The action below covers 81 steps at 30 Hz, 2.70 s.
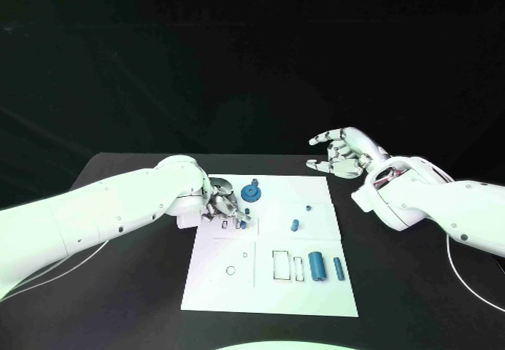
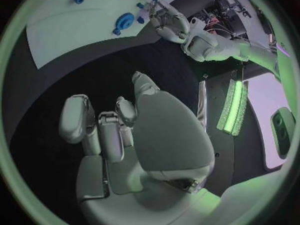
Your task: Assemble the parts on the task board
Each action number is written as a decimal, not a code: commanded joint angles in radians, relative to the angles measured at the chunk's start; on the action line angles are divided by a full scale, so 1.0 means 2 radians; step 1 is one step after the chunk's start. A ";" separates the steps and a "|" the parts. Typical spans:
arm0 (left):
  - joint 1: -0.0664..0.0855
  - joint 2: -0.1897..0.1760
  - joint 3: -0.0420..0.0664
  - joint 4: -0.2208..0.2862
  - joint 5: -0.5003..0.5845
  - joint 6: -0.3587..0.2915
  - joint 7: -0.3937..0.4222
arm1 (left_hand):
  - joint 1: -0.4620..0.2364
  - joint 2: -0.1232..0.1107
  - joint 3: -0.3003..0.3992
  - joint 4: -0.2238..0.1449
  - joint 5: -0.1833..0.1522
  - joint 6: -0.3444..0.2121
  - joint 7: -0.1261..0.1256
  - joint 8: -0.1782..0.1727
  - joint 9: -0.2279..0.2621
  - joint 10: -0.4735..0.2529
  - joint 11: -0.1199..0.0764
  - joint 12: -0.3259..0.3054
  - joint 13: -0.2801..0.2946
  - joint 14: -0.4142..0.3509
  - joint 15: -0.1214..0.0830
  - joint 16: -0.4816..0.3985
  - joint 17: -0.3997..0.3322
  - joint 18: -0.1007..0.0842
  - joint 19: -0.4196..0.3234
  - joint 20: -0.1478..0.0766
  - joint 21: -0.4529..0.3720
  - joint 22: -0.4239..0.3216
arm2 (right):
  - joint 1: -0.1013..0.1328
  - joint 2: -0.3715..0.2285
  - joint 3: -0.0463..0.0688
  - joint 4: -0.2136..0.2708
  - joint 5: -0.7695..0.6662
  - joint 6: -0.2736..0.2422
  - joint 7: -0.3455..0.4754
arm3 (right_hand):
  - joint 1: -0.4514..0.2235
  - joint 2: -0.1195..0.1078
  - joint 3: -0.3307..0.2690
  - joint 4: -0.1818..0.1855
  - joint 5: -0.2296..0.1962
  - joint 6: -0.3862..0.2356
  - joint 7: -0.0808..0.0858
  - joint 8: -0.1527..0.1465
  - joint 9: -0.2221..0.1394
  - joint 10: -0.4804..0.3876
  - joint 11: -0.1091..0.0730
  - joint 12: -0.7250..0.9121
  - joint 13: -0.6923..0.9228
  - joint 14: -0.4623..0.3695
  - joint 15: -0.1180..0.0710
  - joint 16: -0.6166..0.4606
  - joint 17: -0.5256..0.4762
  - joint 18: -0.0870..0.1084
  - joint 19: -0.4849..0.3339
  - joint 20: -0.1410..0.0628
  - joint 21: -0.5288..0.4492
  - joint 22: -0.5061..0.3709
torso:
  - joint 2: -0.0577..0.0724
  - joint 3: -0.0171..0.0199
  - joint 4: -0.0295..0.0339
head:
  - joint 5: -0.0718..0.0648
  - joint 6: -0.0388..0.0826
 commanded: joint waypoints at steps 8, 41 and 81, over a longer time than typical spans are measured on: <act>0.001 0.005 -0.001 0.000 0.006 0.013 -0.001 | 0.007 0.006 0.002 -0.002 0.001 0.012 -0.003 0.005 0.007 0.002 -0.003 0.000 -0.001 0.037 -0.002 0.002 0.078 -0.005 -0.001 0.001 0.004 0.003 | 0.000 0.003 0.000 -0.003 -0.013 0.008 -0.005 | 0.004 0.001 0.002 0.000 0.002 0.002 0.002 0.003 0.000 -0.003 -0.001 -0.001 0.000 0.029 -0.001 -0.001 0.037 0.007 -0.002 -0.001 -0.002 0.000 | 0.000 0.0002 -0.0001 | -0.001 0.001; 0.001 0.008 -0.002 -0.002 0.017 0.017 -0.002 | 0.096 -0.021 0.221 -0.030 0.003 0.010 -0.013 0.019 0.063 0.016 -0.014 -0.007 0.009 0.037 -0.012 0.000 0.078 -0.006 -0.006 -0.007 0.014 0.012 | -0.001 0.005 0.000 -0.007 -0.015 0.019 -0.012 | 0.008 -0.003 0.022 -0.001 0.026 0.009 0.000 0.006 -0.003 -0.003 -0.003 -0.002 -0.004 0.029 -0.003 -0.003 0.036 0.007 -0.001 -0.004 -0.004 -0.001 | 0.000 0.0001 0.0003 | -0.001 0.003; -0.010 -0.032 -0.011 0.049 -0.026 -0.102 0.005 | 0.018 -0.059 0.334 -0.116 0.110 0.027 -0.023 0.051 0.107 0.072 -0.025 0.029 0.070 0.035 -0.022 -0.007 0.063 -0.011 0.011 -0.014 0.031 0.040 | -0.003 0.003 -0.001 -0.011 -0.016 0.029 -0.016 | 0.007 -0.005 0.030 0.000 0.036 0.010 -0.001 0.006 -0.004 -0.003 -0.004 -0.001 -0.005 0.029 -0.004 -0.004 0.034 0.007 -0.002 -0.004 -0.007 -0.002 | 0.000 0.0002 0.0001 | 0.004 0.002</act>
